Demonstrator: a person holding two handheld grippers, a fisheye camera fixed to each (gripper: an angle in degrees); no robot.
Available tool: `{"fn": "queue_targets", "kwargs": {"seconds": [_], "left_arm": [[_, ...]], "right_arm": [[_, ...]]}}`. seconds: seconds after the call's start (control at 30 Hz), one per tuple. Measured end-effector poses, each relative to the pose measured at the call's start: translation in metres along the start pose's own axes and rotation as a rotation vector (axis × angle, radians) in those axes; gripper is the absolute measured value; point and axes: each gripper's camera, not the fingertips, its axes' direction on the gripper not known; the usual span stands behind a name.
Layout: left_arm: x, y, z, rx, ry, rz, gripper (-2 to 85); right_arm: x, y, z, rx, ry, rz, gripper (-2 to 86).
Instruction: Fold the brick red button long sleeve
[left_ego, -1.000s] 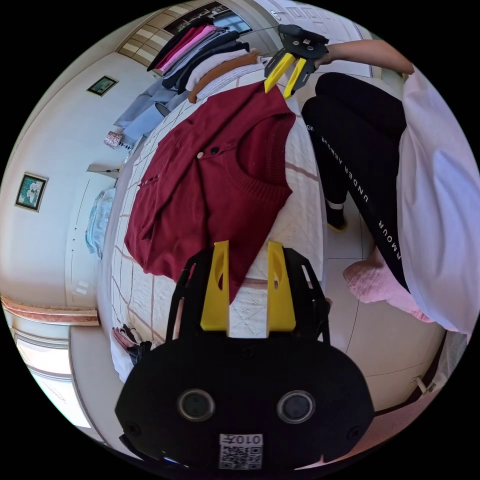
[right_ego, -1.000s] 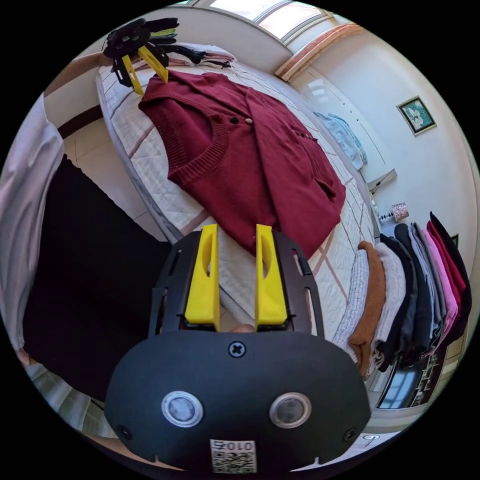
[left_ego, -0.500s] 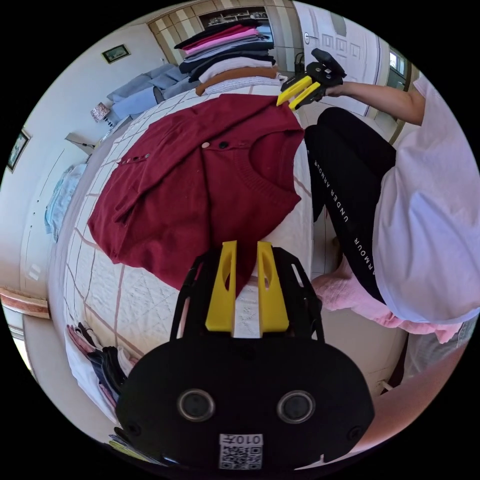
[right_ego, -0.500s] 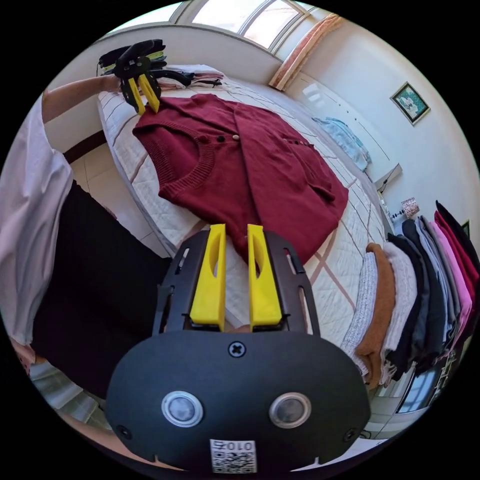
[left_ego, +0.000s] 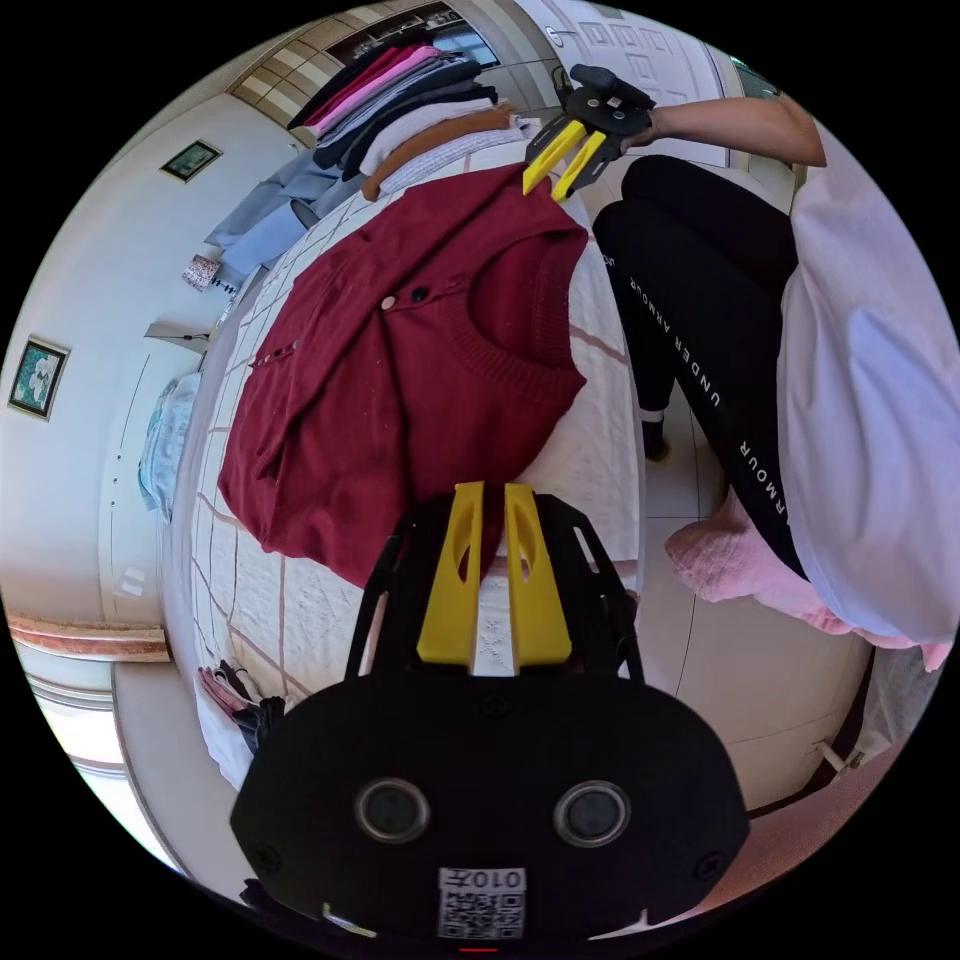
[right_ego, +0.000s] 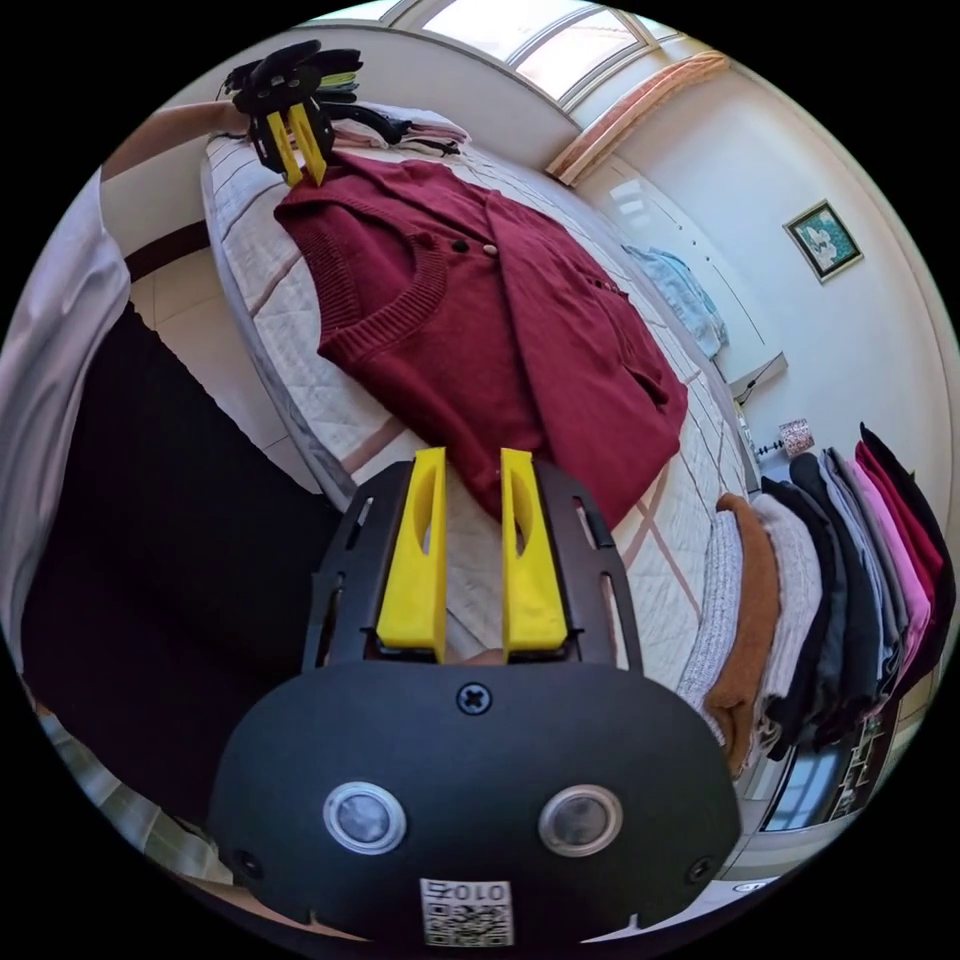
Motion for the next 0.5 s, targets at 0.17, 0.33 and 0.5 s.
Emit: {"fn": "queue_targets", "kwargs": {"seconds": [0.17,0.33,0.5], "left_arm": [[-0.026,0.014,-0.024,0.051,0.08,-0.079,0.1],[-0.064,0.035,-0.08,0.144,0.032,-0.189,-0.1],[-0.075,0.044,-0.143,0.152,-0.021,-0.156,-0.1]], "right_arm": [[0.024,0.003,-0.018,0.028,-0.044,0.083,2.6],[0.073,0.017,-0.073,0.157,-0.102,0.197,1.5],[0.081,0.013,-0.117,0.18,-0.073,0.122,1.3]]}}
